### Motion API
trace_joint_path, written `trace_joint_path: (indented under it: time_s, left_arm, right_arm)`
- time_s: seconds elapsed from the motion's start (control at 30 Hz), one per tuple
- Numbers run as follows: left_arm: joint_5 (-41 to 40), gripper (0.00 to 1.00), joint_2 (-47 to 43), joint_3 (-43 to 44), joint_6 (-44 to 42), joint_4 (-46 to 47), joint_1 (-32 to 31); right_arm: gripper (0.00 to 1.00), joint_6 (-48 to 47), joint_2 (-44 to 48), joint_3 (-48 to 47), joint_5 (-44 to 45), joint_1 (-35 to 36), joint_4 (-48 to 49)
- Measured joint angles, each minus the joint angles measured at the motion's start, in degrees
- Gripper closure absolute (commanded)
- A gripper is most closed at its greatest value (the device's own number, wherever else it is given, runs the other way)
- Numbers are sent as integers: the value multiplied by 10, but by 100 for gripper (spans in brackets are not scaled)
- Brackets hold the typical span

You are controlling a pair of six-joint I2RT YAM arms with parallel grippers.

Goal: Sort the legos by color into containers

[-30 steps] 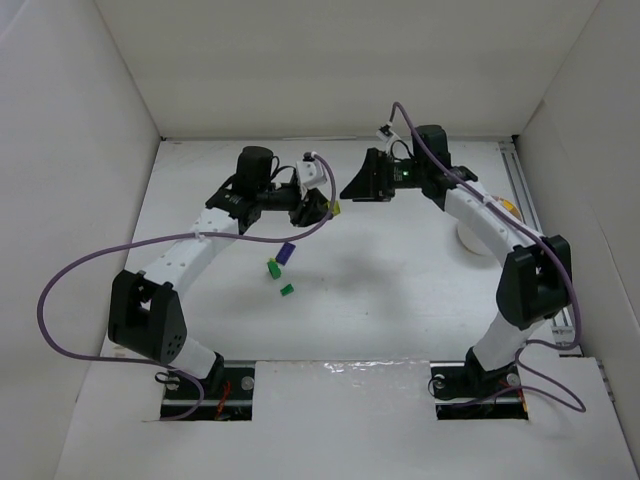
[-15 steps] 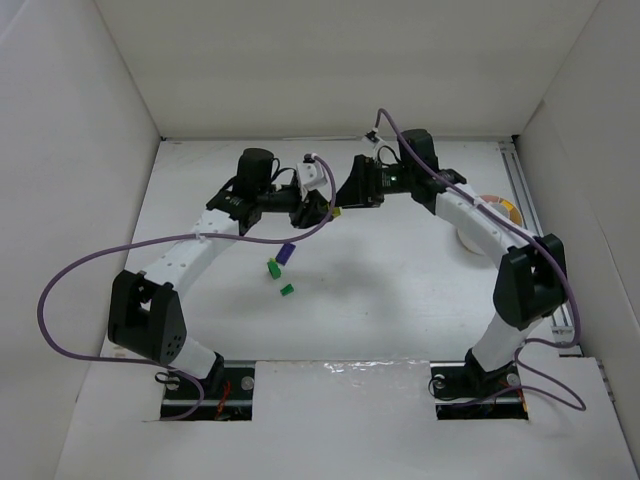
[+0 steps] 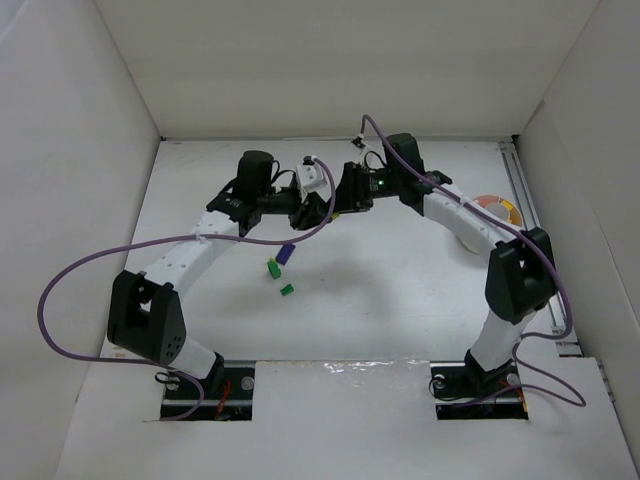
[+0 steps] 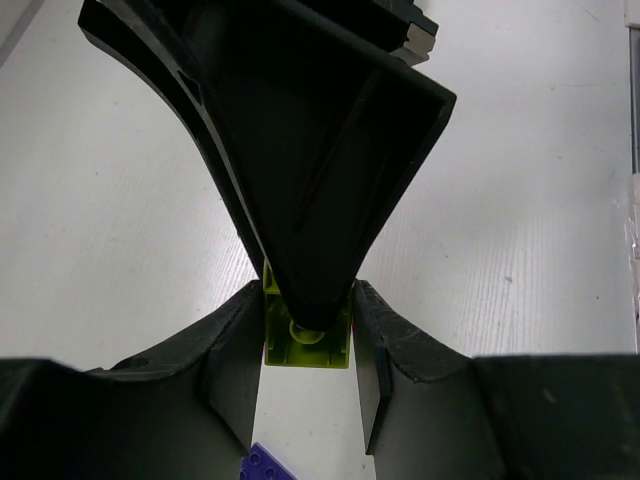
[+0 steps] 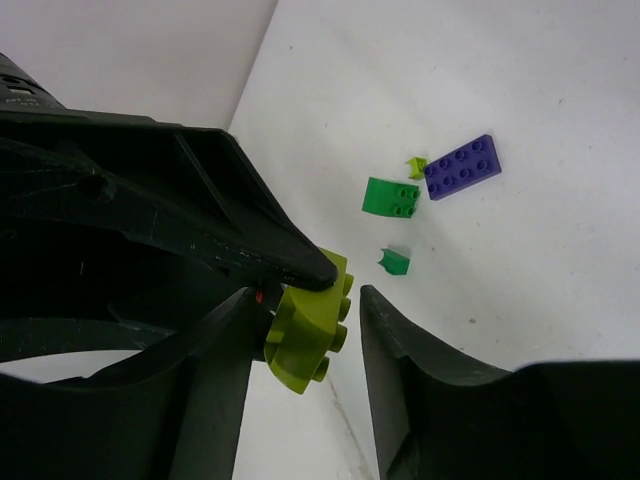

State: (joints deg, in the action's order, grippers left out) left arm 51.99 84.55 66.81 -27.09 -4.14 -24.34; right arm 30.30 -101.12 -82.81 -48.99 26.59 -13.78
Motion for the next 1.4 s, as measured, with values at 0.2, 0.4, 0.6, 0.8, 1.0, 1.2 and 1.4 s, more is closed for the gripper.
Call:
trace_joint_path:
  time_s: [0.2,0.4,0.6,0.8,1.0,1.2,1.4]
  left_arm:
    - [-7,76,-6,-7,-1,5,0]
    - [-17,59,-9,-7,-2,7,-1]
    - [-27,19,-9,-8,3,13,-1]
    - [-43,0,-16,-24,4,15,-4]
    - [-81,0,-80,-77,15,19,3]
    - [-96,0,-164,-111,54,27,78]
    - [-112,0,-183,-130,78,40,87]
  right_arm:
    - [77,7,-5,-3,4,1,2]
    - [94,8,-5,-4,4,1,5]
    - [100,6,-5,-4,4,1,6]
    - [100,-12,-3,-4,16,1,3]
    - [100,-98,34,2,73,0,-50]
    - [100,-186,134,43,121,-86,-130]
    - [100,-235,160,43,172,-330,-211]
